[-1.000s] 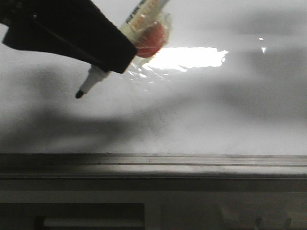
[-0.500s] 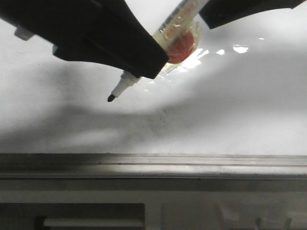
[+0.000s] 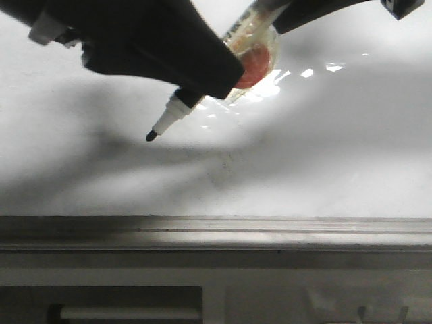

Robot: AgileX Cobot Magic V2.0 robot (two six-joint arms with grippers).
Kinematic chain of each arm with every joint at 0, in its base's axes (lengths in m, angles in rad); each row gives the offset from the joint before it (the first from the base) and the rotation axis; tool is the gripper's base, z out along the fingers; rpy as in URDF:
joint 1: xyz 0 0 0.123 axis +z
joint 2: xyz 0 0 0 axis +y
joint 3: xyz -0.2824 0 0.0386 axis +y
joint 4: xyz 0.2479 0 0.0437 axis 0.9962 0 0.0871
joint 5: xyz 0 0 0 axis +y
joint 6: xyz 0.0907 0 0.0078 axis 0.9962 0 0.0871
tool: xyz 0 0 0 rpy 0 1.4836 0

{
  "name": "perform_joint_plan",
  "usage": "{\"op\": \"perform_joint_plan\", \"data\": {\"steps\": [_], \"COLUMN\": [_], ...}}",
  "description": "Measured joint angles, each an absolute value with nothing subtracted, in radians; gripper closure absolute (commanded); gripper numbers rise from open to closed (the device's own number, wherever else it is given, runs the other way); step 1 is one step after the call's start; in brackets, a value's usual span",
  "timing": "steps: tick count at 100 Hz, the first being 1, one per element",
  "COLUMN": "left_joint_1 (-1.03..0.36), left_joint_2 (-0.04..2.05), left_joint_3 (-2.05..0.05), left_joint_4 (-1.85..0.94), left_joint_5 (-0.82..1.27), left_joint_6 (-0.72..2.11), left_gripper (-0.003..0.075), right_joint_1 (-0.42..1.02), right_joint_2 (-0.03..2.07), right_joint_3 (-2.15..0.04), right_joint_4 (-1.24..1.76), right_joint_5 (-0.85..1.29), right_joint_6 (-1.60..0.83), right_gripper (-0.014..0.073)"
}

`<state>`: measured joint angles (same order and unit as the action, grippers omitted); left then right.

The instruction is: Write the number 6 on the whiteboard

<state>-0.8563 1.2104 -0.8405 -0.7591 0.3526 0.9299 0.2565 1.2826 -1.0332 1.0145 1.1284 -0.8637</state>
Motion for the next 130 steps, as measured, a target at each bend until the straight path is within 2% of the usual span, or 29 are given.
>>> {"op": "perform_joint_plan", "data": {"steps": [4,9,39,61,81,92,105,130], "left_joint_1": [-0.851,-0.829,-0.610,-0.460,-0.420,-0.419,-0.419,-0.419], "left_joint_2": [1.205,1.193,0.981,0.792,0.701,0.694,0.694,0.694], "left_joint_3": [-0.848,-0.850,-0.809,-0.677,-0.608,-0.603,-0.602,-0.600], "left_joint_4": [-0.778,-0.803,-0.912,-0.979,-1.006,-1.018,-1.031,-1.035], "left_joint_5": [0.353,0.350,0.371,0.311,0.287,0.287,0.286,0.285], "left_joint_6": [0.930,0.930,0.930,0.930,0.930,0.930,0.930,0.930], "left_gripper": [0.0207,0.0178,0.0281,0.0281,0.0281,0.0281,0.0281,0.0281], "right_joint_1": [0.256,0.258,0.258,0.258,0.258,0.258,0.261,0.265], "right_joint_2": [1.278,1.260,1.014,0.895,0.910,0.957,0.999,0.939], "right_joint_3": [-1.030,-1.019,-0.886,-0.804,-0.791,-0.791,-0.791,-0.791], "right_joint_4": [1.017,1.019,1.021,1.021,1.026,1.045,1.007,0.712], "right_joint_5": [1.128,1.116,0.871,0.594,0.440,0.460,0.605,0.667], "right_joint_6": [-0.874,-0.888,-0.947,-0.949,-0.949,-0.951,-0.939,-0.681], "right_gripper": [0.0653,0.0653,0.0654,0.0654,0.0654,0.0652,0.0638,0.0638]}}
